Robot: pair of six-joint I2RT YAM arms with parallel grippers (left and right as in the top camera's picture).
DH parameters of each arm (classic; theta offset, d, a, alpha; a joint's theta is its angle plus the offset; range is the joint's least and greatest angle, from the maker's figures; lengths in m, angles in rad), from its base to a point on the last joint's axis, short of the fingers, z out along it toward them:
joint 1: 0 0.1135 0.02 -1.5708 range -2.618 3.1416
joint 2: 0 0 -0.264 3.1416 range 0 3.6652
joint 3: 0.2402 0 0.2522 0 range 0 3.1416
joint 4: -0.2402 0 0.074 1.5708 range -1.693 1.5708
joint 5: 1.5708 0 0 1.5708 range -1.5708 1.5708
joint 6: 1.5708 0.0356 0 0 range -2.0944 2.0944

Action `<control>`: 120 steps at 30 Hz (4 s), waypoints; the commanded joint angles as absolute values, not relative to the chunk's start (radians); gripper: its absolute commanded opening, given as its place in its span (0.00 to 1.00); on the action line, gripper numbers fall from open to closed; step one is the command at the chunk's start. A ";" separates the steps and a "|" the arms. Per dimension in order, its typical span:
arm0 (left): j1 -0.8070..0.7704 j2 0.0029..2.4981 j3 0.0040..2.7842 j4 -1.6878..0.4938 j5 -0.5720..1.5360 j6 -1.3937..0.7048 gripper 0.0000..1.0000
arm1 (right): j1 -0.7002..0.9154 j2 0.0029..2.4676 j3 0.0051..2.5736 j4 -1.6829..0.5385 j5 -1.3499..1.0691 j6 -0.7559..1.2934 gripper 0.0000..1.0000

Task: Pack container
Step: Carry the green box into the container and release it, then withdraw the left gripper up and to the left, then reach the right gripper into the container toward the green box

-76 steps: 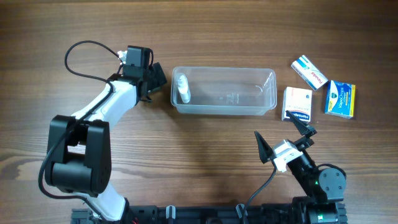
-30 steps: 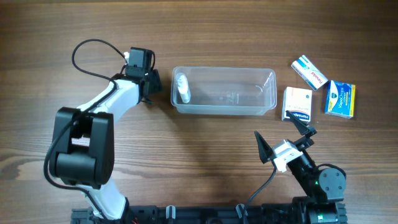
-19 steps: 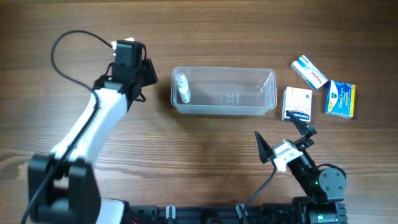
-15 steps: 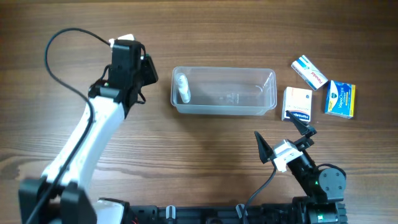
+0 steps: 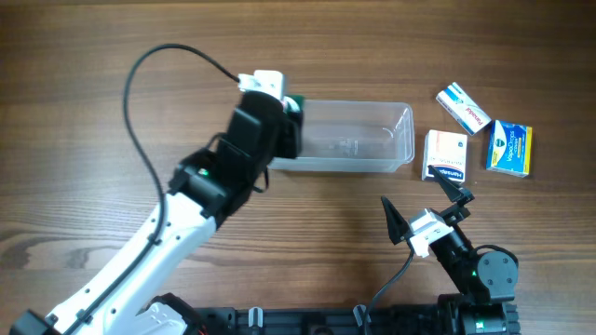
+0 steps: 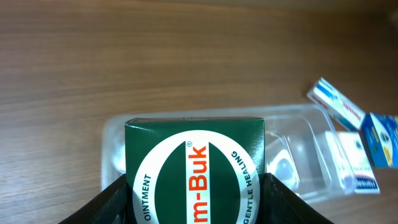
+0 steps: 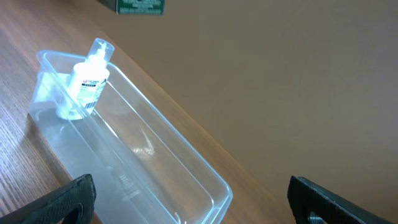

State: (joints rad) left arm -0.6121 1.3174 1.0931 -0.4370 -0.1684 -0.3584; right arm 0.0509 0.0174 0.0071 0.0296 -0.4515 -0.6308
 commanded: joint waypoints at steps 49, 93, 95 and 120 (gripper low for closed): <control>-0.723 1.656 1.108 -0.397 -0.281 -0.487 0.64 | 0.054 0.014 0.005 0.033 -0.452 -0.637 1.00; 0.091 1.187 1.107 -0.510 0.025 -0.400 0.14 | 0.054 0.014 0.005 0.033 -0.452 -0.637 1.00; 0.092 1.198 1.107 -0.509 0.026 -0.400 0.49 | 0.054 0.014 0.005 0.033 -0.452 -0.637 1.00; 0.092 1.222 1.107 -0.518 0.026 -0.400 1.00 | 0.053 0.025 0.156 0.119 -0.579 -0.227 1.00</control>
